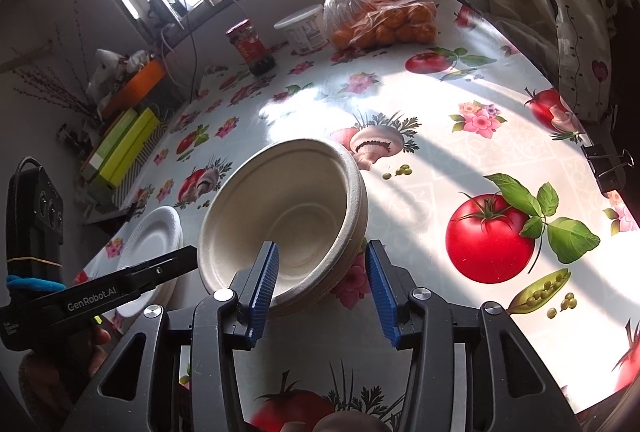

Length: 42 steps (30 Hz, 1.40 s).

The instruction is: Organize plates and bowls

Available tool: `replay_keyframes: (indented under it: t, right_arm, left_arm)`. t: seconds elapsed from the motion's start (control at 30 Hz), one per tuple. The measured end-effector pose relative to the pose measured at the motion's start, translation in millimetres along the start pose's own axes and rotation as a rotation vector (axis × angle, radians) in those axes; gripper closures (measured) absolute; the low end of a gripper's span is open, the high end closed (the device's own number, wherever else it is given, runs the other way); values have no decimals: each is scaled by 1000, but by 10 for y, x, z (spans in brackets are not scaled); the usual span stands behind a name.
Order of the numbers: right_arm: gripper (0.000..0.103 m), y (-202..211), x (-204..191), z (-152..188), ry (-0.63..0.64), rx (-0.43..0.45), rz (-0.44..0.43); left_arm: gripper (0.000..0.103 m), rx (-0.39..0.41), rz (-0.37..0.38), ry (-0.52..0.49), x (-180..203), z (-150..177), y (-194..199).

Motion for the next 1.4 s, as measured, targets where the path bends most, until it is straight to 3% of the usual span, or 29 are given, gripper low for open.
replay_keyframes:
  t: [0.53,0.9,1.17,1.4]
  right_arm:
    - [55,180,-79,9,64,55,62]
    - [53,361,-217,138,127,115,131]
    - [52,405,-324,388,171,129,180]
    - [51,354,-382,620,183,104,189]
  left_arm:
    - [82,60,-48,-56,-38,72,144]
    - [82,136,-167,-148,-90,220,269]
    - [82,213,-296,-236,-177,423,327]
    - [82,201,-298,-234,-277,638,313]
Point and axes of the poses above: each gripper's, at about its wrist camera, not at the fingertips, and y roughly against the way its jaws point, x to its right, z to its underside, the point moved 7 cm from there along -y, roughly the way its jaws point, and after that the axes turned 3 degrees about y, right-handed, at the moved point
